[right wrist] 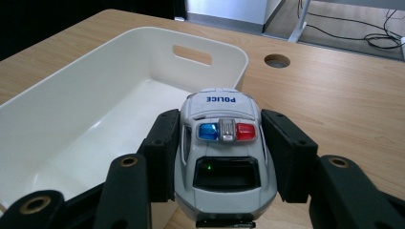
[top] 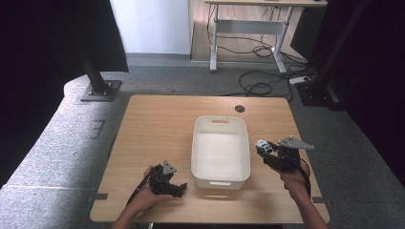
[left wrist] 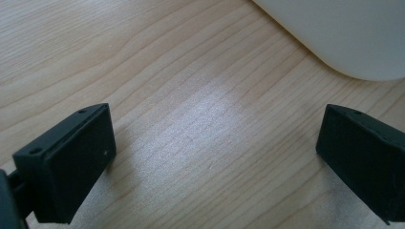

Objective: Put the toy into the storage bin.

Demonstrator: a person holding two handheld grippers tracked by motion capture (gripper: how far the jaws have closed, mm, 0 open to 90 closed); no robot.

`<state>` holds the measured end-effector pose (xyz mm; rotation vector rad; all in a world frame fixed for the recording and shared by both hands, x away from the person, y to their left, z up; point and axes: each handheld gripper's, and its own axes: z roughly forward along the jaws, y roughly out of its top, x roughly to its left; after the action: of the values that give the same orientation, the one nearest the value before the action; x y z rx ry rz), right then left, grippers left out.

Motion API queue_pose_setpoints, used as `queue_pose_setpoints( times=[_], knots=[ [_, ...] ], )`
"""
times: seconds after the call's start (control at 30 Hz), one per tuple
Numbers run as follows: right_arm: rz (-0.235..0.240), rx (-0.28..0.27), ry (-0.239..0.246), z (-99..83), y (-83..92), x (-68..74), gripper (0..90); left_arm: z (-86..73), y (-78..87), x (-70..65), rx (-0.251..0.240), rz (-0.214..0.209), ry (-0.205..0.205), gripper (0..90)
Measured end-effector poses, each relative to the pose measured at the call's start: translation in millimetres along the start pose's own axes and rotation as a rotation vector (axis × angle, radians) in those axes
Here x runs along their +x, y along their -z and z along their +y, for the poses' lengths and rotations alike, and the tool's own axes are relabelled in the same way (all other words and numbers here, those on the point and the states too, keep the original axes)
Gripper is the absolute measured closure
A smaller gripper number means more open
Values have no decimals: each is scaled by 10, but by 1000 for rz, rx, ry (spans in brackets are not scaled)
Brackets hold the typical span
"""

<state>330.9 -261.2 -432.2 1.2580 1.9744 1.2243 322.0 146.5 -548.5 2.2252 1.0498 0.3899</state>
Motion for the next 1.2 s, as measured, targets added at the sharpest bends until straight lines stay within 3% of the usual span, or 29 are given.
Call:
queue_pose_setpoints(
  times=[0.47, 1.2],
  knots=[
    [9, -9, 7, 24, 9, 62, 502, 0, 0, 0, 0, 0, 0, 0],
    [45, -12, 33, 100, -42, 287, 502, 0, 0, 0, 0, 1, -1, 0]
  ],
)
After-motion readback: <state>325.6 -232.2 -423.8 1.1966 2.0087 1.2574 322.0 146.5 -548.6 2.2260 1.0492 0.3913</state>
